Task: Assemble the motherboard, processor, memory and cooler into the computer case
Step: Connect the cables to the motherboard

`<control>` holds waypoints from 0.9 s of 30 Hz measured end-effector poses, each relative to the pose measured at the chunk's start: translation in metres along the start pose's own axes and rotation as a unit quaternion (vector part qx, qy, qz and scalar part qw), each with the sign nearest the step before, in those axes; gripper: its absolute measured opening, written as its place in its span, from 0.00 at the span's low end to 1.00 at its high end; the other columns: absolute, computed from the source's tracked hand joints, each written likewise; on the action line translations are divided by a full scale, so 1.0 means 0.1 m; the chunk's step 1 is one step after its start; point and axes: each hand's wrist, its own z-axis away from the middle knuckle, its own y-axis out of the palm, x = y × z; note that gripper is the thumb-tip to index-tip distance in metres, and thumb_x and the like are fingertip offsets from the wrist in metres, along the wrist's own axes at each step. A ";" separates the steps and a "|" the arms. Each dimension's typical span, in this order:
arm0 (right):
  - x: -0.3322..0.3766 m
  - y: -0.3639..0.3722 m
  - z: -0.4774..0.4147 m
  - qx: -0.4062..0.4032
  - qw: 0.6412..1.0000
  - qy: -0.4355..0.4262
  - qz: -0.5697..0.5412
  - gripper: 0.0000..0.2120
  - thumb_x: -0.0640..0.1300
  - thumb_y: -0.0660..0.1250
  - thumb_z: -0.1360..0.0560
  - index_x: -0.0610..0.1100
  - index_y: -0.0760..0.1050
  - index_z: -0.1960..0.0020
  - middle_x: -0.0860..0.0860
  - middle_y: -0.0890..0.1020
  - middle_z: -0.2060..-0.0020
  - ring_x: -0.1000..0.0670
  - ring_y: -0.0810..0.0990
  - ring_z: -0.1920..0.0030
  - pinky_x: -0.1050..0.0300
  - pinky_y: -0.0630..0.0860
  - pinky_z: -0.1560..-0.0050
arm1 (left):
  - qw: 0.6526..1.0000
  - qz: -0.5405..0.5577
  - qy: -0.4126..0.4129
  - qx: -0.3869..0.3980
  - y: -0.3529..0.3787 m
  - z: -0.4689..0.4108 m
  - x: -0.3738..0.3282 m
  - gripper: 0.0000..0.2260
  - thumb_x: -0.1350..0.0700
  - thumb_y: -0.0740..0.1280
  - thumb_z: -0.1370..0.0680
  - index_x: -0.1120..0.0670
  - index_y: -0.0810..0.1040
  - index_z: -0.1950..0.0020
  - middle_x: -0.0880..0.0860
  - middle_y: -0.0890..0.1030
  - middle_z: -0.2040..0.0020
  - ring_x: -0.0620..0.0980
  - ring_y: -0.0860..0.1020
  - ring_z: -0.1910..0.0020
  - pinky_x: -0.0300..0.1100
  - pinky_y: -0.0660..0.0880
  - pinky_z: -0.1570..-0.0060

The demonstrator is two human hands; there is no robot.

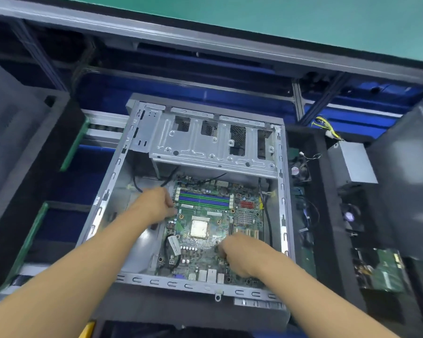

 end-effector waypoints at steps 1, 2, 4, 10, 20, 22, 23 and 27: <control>-0.02 0.02 0.00 -0.009 1.000 0.000 -0.011 0.21 0.26 0.61 0.25 0.37 0.76 0.34 0.41 0.78 0.36 0.41 0.81 0.41 0.49 0.79 0.39 | 1.000 -0.003 0.001 0.006 0.02 0.01 0.00 0.08 0.54 0.75 0.27 0.50 0.77 0.56 0.48 0.80 0.59 0.45 0.78 0.62 0.36 0.75 0.60; -0.04 0.03 0.00 -0.019 1.000 0.001 -0.023 0.20 0.26 0.62 0.25 0.37 0.77 0.36 0.41 0.79 0.38 0.41 0.81 0.43 0.48 0.80 0.40 | 1.000 -0.003 0.002 0.013 0.04 0.03 0.00 0.09 0.54 0.76 0.28 0.50 0.76 0.56 0.48 0.80 0.59 0.43 0.77 0.65 0.35 0.73 0.65; -0.05 0.01 -0.01 -0.035 0.999 0.013 -0.039 0.15 0.25 0.62 0.26 0.36 0.79 0.43 0.42 0.81 0.47 0.42 0.83 0.50 0.49 0.82 0.48 | 0.999 0.019 0.005 0.025 0.06 0.05 0.04 0.10 0.57 0.76 0.29 0.51 0.75 0.54 0.49 0.81 0.60 0.44 0.76 0.69 0.35 0.72 0.70; -0.02 -0.03 -0.04 -0.082 0.995 0.045 -0.025 0.13 0.26 0.62 0.25 0.41 0.68 0.63 0.47 0.72 0.63 0.46 0.75 0.63 0.55 0.73 0.63 | 0.998 0.016 0.055 -0.029 0.09 0.03 0.08 0.03 0.55 0.69 0.23 0.51 0.76 0.55 0.49 0.81 0.61 0.46 0.81 0.65 0.42 0.78 0.64; -0.01 -0.04 0.05 -0.115 0.992 0.044 -0.024 0.21 0.28 0.65 0.26 0.41 0.77 0.35 0.43 0.70 0.31 0.41 0.75 0.36 0.43 0.77 0.37 | 0.952 -0.124 0.235 -0.153 0.02 -0.06 -0.31 0.07 0.54 0.62 0.20 0.52 0.78 0.48 0.51 0.80 0.52 0.52 0.78 0.51 0.46 0.76 0.50; 0.00 -0.04 0.06 -0.125 0.990 0.051 -0.039 0.19 0.29 0.65 0.25 0.42 0.78 0.37 0.44 0.72 0.32 0.42 0.78 0.39 0.45 0.78 0.39 | 0.952 -0.202 0.178 -0.146 -0.02 -0.19 -0.40 0.10 0.54 0.60 0.20 0.55 0.73 0.60 0.54 0.78 0.60 0.56 0.77 0.54 0.47 0.73 0.50; 0.00 -0.04 0.06 -0.129 0.989 0.056 -0.047 0.18 0.30 0.65 0.25 0.43 0.79 0.38 0.44 0.73 0.33 0.42 0.78 0.40 0.45 0.79 0.40 | 0.958 -0.215 0.140 -0.126 -0.03 -0.26 -0.39 0.13 0.55 0.59 0.20 0.56 0.70 0.64 0.54 0.76 0.64 0.57 0.77 0.56 0.46 0.74 0.49; 0.01 -0.04 0.03 -0.137 0.985 0.077 -0.074 0.18 0.30 0.66 0.26 0.44 0.80 0.39 0.47 0.75 0.36 0.44 0.80 0.44 0.49 0.79 0.46 | 0.985 -0.132 0.066 -0.088 0.01 -0.38 -0.23 0.12 0.53 0.60 0.19 0.60 0.76 0.54 0.57 0.73 0.55 0.58 0.76 0.57 0.45 0.72 0.58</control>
